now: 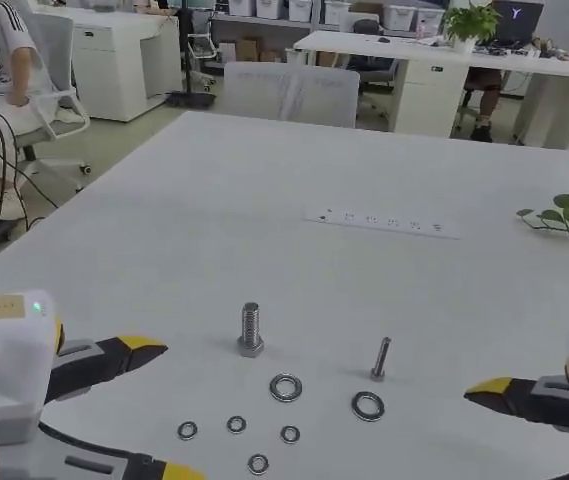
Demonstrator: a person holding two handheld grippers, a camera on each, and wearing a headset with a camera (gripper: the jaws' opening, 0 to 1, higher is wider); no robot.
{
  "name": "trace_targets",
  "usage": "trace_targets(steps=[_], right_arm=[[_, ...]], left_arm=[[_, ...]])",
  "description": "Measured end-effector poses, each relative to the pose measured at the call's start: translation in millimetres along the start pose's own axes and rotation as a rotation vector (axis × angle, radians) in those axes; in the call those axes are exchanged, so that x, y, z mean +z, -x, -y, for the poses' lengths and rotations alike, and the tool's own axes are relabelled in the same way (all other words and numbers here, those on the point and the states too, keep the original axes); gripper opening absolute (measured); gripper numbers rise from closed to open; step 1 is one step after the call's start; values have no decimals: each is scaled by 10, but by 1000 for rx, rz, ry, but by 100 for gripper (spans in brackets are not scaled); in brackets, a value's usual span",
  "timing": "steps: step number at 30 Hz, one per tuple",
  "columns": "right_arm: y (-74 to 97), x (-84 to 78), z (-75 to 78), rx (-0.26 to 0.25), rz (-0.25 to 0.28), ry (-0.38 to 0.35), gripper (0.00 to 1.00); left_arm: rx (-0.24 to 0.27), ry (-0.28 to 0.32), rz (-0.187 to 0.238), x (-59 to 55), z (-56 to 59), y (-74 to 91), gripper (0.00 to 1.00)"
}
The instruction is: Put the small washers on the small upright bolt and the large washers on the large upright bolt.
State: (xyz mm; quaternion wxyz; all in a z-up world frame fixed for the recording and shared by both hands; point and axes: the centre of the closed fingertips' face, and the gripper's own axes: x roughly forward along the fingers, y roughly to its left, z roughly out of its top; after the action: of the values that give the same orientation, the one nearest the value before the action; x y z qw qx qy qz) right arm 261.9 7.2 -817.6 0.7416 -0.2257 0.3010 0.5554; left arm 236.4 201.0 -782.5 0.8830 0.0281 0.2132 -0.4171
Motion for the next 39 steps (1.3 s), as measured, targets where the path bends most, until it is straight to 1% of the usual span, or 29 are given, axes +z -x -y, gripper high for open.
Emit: trace_targets(steps=[2,5,9,13,16,17,22,23,27,28,30,32,33,34,35,36,39], right_arm=[[-11,13,1,7,-8,10,82],[-52,44,-6,29,-36,35,80],[-123,131,-22,60,-61,71,78],[-217,214,7,90,-96,107,74],[-283,257,31,109,-129,132,73],[-308,268,36,121,-148,146,72],[-423,336,93,152,-208,192,65],[-456,347,115,157,-229,211,64],[-574,394,155,179,-278,241,61],[-598,394,176,178,-292,249,60],[-636,362,223,183,-345,273,57],[-692,358,251,190,-371,269,52],[-707,351,259,192,-384,273,51],[-725,333,282,189,-408,287,51],[-739,326,299,186,-418,298,50],[-765,322,299,194,-425,299,49],[-809,284,315,203,-457,288,44]], left_arm=[[-1,2,-2,-5,4,0,100],[-5,0,4,3,12,2,100],[-8,0,12,20,20,6,100],[-12,0,15,24,30,7,100],[-11,2,22,38,31,16,100],[-11,3,28,47,30,21,100],[-15,2,23,33,38,16,100],[-15,1,23,35,39,17,100],[-12,7,34,54,30,26,100],[-12,6,35,56,30,26,100],[-12,5,34,54,29,26,100],[-15,6,33,51,33,23,100],[-16,4,33,52,35,21,100],[-17,4,33,53,35,20,98],[-20,5,33,53,39,23,97],[-21,7,34,54,41,22,97],[-21,5,34,56,40,20,97]])
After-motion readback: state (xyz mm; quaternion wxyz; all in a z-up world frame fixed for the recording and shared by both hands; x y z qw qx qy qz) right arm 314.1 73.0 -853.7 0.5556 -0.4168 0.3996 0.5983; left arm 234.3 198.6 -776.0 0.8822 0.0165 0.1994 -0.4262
